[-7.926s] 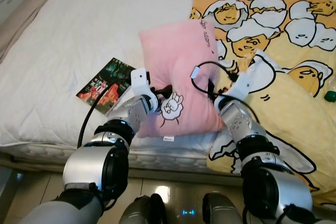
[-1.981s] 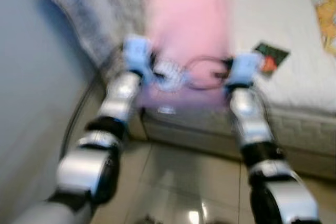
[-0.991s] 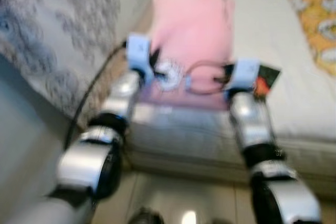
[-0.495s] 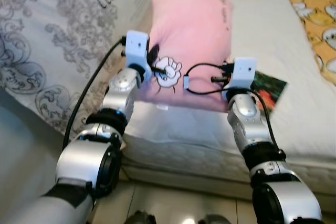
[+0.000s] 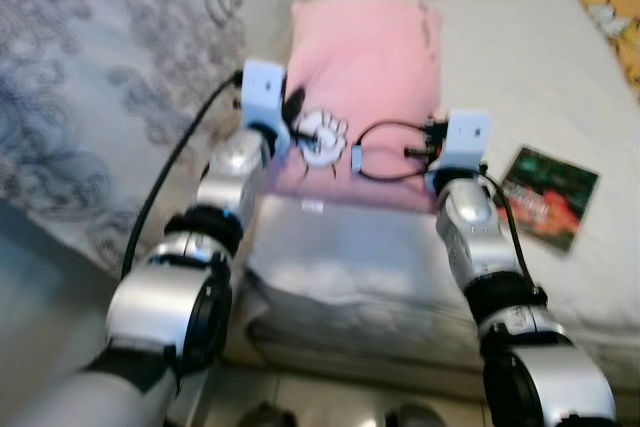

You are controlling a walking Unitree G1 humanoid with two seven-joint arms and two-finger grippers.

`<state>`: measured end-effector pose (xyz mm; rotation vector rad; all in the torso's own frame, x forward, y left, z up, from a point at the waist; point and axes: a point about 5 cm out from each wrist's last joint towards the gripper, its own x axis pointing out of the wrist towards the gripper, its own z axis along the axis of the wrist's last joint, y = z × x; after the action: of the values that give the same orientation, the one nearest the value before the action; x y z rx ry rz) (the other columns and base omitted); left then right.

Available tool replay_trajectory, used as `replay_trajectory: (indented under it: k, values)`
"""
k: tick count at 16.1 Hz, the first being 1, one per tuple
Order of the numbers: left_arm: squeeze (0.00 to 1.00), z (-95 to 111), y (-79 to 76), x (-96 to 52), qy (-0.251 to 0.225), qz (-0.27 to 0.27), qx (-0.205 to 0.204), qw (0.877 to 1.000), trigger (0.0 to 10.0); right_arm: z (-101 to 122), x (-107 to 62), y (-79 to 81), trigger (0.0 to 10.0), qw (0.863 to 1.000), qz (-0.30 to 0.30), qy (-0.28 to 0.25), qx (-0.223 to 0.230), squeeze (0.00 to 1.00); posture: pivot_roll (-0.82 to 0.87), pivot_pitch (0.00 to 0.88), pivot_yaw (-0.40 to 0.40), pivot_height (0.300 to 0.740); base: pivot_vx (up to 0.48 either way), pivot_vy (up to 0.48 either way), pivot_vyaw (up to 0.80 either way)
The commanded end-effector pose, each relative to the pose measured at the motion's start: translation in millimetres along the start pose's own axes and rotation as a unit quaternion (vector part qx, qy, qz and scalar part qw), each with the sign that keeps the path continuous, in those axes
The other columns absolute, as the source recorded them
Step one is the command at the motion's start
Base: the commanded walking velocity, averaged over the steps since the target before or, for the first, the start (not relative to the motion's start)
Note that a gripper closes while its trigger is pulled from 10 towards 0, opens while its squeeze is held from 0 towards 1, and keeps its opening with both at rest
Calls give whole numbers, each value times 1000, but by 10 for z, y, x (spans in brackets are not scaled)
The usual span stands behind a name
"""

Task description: Clean up the room

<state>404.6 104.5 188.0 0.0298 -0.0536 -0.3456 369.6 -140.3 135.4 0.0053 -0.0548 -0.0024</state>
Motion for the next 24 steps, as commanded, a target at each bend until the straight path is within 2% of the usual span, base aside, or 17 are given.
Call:
replay_trajectory:
  k: [1,2,4,9,10,12,13,14,16,17,19,20,21,23,24]
  values:
    - [0,54,188,-31,-3,26,14,1000,10000,63,13,73,10000,1000,6,-16,4,0,-177,0,100,723,394,270,0]
    - [0,50,176,-26,1,23,18,1000,10000,54,8,66,10000,1000,4,-15,5,0,-178,0,100,723,398,266,0]
    - [0,56,138,-1,10,19,26,999,10000,-8,27,-40,10000,998,-30,16,60,0,-174,0,101,723,439,0,0]
    - [0,26,10,56,34,19,13,999,10000,31,115,-222,10000,997,-51,32,41,0,-178,0,116,723,447,0,0]
    - [0,5,-87,91,52,28,20,998,10000,-13,139,-372,10000,994,-84,63,44,0,-178,7,121,723,0,0,0]
    - [0,-12,-131,102,62,24,26,997,10000,-64,126,-462,10000,990,-105,80,51,0,-175,60,127,723,0,0,0]
    - [0,-43,-198,111,73,20,35,997,10000,-220,68,-574,10000,979,-129,123,99,0,-166,97,133,723,0,0,0]
    - [0,-71,-242,112,80,16,49,995,10000,-332,15,-617,10000,969,-140,147,141,0,-162,131,141,723,0,0,0]
    - [0,-190,-283,79,99,19,60,993,10000,-508,-71,-568,10000,961,-128,184,165,0,-162,177,148,723,0,0,0]
    - [0,-387,-268,-2,129,35,64,989,10000,-651,-145,-480,10000,960,-106,222,132,0,-170,209,145,723,0,0,0]
    - [0,-561,-135,-112,154,61,77,983,10000,-694,-150,-323,10000,958,-81,237,140,0,-183,229,142,723,0,0,0]
    - [0,-529,-40,-120,149,79,81,982,10000,-670,-126,-232,10000,961,-62,234,135,0,-186,231,144,723,0,0,0]
    - [0,-512,-26,-116,146,81,83,982,10000,-667,-122,-216,10000,961,-58,233,134,0,-186,231,144,723,0,0,0]
    - [0,-401,-104,-50,119,67,95,986,10000,-630,-97,-254,10000,962,-66,231,128,0,-182,224,126,723,0,0,0]
    - [1000,-393,-112,-47,114,67,97,986,10000,-640,-103,-266,10000,959,-77,234,136,1000,-182,224,126,723,0,0,0]
